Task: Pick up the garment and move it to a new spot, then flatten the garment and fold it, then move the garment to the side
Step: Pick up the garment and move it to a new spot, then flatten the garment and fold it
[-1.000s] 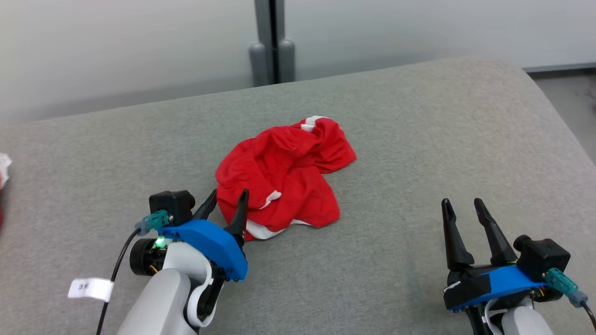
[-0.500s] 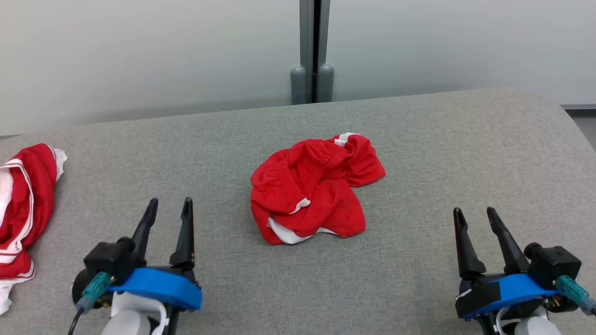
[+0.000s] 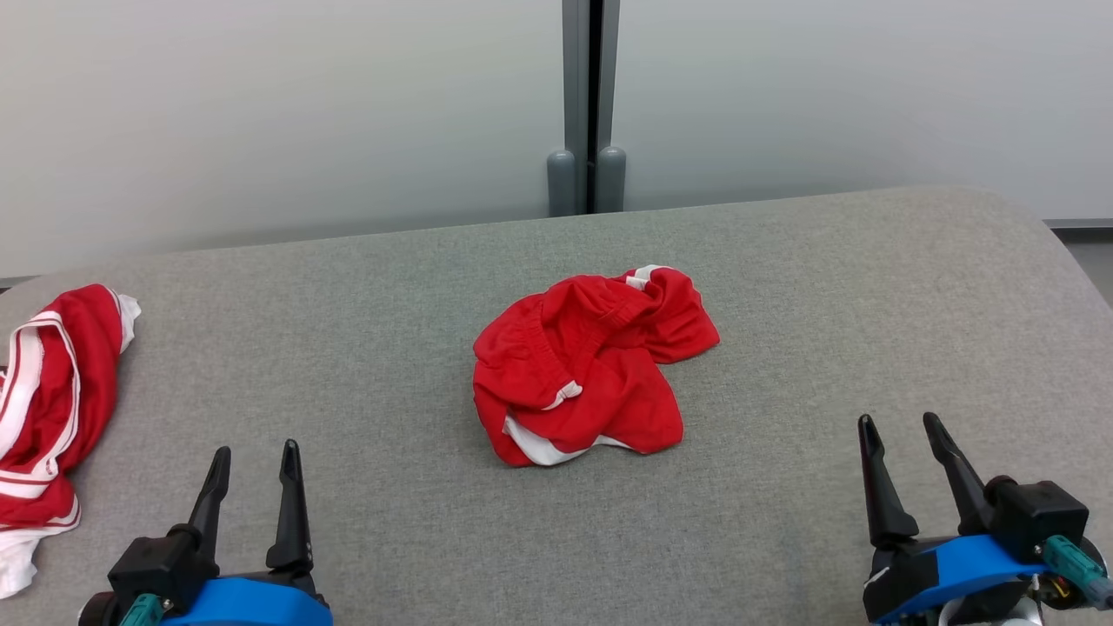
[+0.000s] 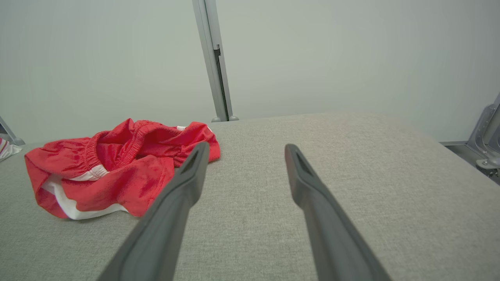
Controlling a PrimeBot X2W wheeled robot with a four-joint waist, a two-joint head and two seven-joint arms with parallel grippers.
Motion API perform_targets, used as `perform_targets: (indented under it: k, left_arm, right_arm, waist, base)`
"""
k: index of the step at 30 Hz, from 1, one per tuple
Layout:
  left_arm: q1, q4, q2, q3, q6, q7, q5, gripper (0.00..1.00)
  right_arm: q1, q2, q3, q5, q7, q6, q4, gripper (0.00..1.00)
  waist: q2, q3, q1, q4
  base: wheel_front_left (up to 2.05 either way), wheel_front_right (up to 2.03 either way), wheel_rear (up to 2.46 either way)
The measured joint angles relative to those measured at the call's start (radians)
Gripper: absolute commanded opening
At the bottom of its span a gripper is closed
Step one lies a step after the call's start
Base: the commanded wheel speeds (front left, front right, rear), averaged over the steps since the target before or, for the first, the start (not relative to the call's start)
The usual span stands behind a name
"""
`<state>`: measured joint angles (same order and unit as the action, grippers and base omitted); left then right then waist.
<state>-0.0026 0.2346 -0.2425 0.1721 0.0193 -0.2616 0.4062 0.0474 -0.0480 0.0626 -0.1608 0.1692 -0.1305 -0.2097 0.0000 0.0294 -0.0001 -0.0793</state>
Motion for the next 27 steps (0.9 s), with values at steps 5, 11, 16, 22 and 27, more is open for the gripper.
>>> perform_targets:
  k: [5, 11, 16, 22, 27]
  left_arm:
    - [0.01, 0.014, 0.017, -0.015, -0.01, 0.0, 0.002, 1.0]
    - [0.019, 0.027, 0.027, -0.018, -0.017, 0.0, 0.001, 1.0]
    - [0.018, 0.041, 0.03, -0.021, -0.029, 0.0, 0.001, 1.0]
    - [0.017, 0.05, 0.032, -0.026, -0.033, 0.0, -0.003, 1.0]
    - [0.01, 0.057, 0.03, -0.018, -0.034, 0.001, -0.022, 1.0]
  right_arm:
    - [-0.016, 0.0, -0.009, 0.033, -0.009, 0.0, 0.02, 1.0]
    - [-0.021, 0.0, -0.025, 0.041, -0.024, 0.0, 0.037, 1.0]
    - [-0.021, 0.0, -0.035, 0.039, -0.028, 0.0, 0.037, 1.0]
    - [-0.021, 0.0, -0.04, 0.026, -0.028, 0.0, 0.033, 1.0]
    - [-0.021, 0.0, -0.049, 0.017, -0.026, 0.0, 0.027, 1.0]
  waist:
    - [0.0, -0.01, 0.0, 0.012]
    - [0.0, -0.013, 0.0, 0.027]
    - [0.0, -0.009, 0.0, 0.037]
    - [0.0, -0.004, 0.0, 0.038]
    - [0.0, 0.0, 0.0, 0.033]
  base:
    - [0.0, 0.0, 0.0]
    - [0.0, 0.0, 0.0]
    - [0.0, 0.0, 0.0]
    - [0.0, 0.0, 0.0]
    - [0.0, 0.0, 0.0]
